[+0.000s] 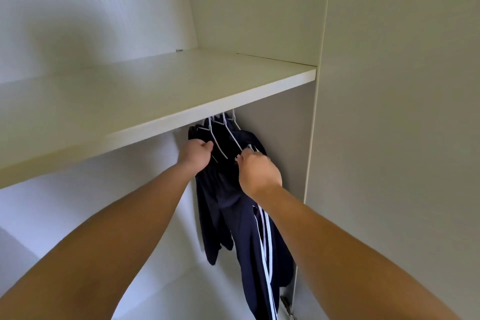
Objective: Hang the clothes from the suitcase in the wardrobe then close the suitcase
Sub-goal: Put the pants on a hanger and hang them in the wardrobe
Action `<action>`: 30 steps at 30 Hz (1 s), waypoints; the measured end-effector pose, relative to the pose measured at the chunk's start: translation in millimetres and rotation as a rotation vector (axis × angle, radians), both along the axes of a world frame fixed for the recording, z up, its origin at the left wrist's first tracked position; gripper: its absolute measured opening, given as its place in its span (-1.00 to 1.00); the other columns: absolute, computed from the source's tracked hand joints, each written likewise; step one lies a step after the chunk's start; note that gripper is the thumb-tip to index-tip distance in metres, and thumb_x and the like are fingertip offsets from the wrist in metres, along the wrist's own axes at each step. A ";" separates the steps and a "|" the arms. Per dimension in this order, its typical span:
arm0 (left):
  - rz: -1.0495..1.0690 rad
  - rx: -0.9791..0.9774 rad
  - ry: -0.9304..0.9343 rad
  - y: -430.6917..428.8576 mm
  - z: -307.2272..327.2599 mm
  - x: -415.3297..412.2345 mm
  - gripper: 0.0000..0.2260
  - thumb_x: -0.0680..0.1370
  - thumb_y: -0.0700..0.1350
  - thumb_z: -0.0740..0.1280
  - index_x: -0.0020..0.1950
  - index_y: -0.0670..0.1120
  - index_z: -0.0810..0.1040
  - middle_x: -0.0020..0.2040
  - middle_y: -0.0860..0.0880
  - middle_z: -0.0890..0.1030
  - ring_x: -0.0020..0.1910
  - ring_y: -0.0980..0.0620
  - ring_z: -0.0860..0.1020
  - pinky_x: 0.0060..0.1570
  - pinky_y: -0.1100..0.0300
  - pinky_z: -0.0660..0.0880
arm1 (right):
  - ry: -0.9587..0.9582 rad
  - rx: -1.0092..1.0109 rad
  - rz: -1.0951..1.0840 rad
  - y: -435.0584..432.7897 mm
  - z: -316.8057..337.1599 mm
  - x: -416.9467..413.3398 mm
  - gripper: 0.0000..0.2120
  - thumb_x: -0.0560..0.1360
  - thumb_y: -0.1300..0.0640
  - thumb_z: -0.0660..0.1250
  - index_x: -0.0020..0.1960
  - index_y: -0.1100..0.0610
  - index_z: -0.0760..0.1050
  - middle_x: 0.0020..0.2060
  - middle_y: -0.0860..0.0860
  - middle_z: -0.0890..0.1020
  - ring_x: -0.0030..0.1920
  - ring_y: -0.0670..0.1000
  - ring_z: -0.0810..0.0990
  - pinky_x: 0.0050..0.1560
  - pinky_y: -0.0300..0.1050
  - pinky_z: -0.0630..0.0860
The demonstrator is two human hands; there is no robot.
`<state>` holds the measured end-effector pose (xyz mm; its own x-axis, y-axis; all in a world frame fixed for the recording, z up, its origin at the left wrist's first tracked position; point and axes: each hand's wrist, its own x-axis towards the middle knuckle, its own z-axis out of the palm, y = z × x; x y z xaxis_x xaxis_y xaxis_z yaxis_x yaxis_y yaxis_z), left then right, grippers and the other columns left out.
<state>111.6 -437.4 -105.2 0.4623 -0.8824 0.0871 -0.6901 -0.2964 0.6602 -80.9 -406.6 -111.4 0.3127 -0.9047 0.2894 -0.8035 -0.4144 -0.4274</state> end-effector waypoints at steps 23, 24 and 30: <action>0.443 0.168 -0.161 504.0 -85.6 -57.2 -0.87 0.64 -0.01 0.28 0.06 0.07 0.63 -0.03 0.12 0.58 -0.19 0.16 0.49 -0.03 0.18 0.47 | -0.039 0.264 0.814 296.0 -86.7 53.5 -0.78 0.55 0.26 0.17 -0.06 0.10 0.58 -0.11 0.04 0.64 -0.11 0.12 0.61 -0.08 0.04 0.62; 0.490 0.187 -0.150 530.5 -83.6 -62.5 -0.86 0.64 -0.01 0.28 0.08 0.07 0.63 -0.01 0.12 0.58 -0.16 0.15 0.49 -0.01 0.17 0.47 | -0.002 0.284 0.887 315.0 -87.6 59.7 -0.76 0.51 0.27 0.17 -0.14 0.04 0.56 -0.14 0.03 0.65 -0.13 0.12 0.61 -0.12 0.00 0.60; 0.758 0.272 0.145 666.4 -68.8 -103.8 -0.86 0.61 -0.10 0.30 -0.02 0.11 0.61 -0.06 0.16 0.63 -0.11 0.09 0.59 -0.12 0.22 0.48 | 0.382 0.446 1.445 432.6 -83.2 85.5 -0.71 0.42 0.32 0.19 -0.37 0.01 0.49 -0.24 0.02 0.66 -0.16 0.10 0.65 -0.13 -0.12 0.57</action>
<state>7.8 229.0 -174.0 0.9323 -0.3071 -0.1912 -0.1513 -0.8111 0.5650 4.6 26.0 -194.6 0.9507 0.2303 -0.2076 0.0650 -0.8026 -0.5930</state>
